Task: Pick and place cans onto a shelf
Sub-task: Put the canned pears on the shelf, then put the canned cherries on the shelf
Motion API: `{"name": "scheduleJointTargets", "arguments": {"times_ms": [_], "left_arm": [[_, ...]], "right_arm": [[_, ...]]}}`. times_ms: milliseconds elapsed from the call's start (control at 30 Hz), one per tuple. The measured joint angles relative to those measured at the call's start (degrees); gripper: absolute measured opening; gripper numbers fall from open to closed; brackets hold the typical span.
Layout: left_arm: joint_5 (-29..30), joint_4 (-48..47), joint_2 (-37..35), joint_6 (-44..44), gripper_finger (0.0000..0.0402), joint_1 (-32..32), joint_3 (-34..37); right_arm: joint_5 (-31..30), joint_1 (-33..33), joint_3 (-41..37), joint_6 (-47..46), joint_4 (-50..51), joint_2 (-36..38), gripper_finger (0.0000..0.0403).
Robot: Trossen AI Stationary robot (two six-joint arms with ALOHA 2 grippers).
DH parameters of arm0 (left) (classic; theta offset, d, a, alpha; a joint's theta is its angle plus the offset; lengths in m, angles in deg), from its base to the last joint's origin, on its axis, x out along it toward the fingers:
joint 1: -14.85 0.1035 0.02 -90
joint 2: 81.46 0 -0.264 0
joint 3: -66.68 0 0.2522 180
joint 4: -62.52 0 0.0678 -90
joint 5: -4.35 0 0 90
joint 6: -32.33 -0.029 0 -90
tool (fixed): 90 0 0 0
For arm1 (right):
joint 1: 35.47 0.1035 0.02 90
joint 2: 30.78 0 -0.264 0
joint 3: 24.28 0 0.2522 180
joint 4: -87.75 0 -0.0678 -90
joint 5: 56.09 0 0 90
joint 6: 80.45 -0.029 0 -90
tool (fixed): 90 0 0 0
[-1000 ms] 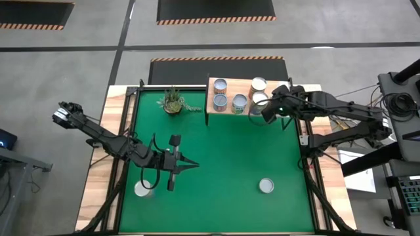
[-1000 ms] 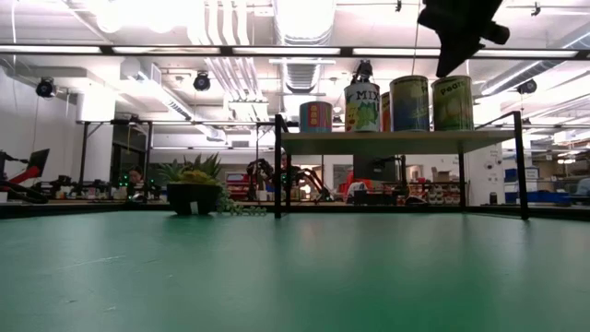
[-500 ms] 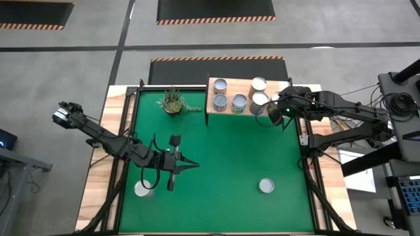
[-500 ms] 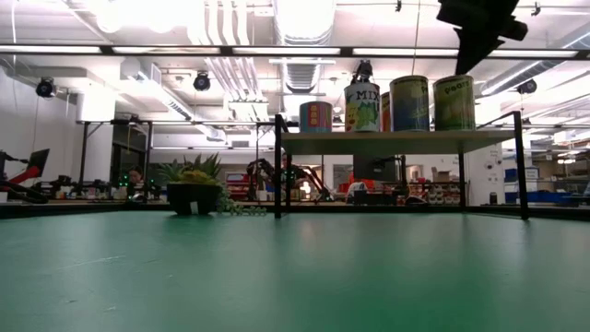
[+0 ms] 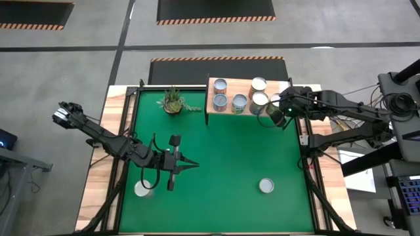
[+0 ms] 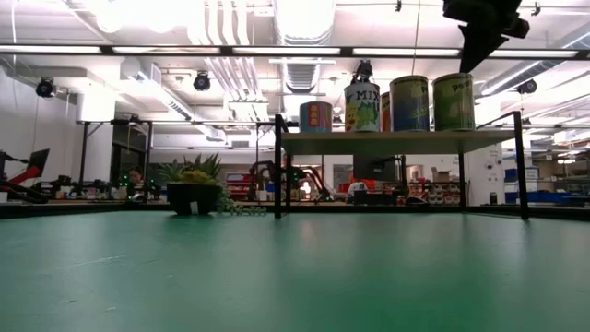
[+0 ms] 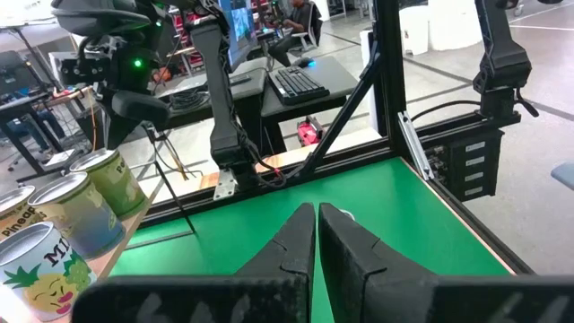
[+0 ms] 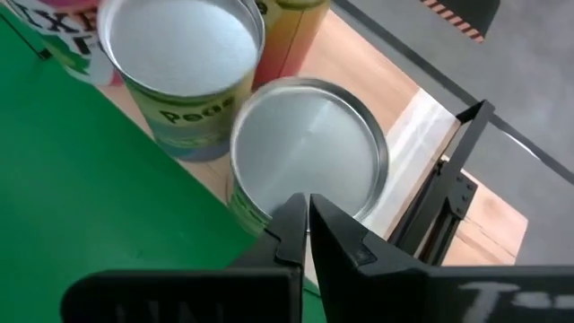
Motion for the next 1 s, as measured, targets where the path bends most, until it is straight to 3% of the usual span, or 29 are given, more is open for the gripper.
{"name": "scheduleJointTargets", "arguments": {"times_ms": [467,667,800,1000], "left_arm": [[0.0,-1.1,0.0,1.6,0.0001,0.0,-0.2],[0.0,-5.1,0.0,5.5,0.0001,0.0,-0.2],[-0.1,-10.9,0.0,13.3,0.0001,0.0,-0.2],[-0.1,-15.8,1.1,23.6,0.0001,0.0,-0.1]], "right_arm": [[-0.2,3.1,8.3,0.9,-3.2,0.6,0.0009],[-0.2,12.1,4.8,0.8,-9.6,0.9,0.0009],[-0.8,20.4,3.1,1.4,-15.5,0.5,0.0009],[-11.8,31.6,2.8,7.8,-22.9,-1.2,0.0009]]}}
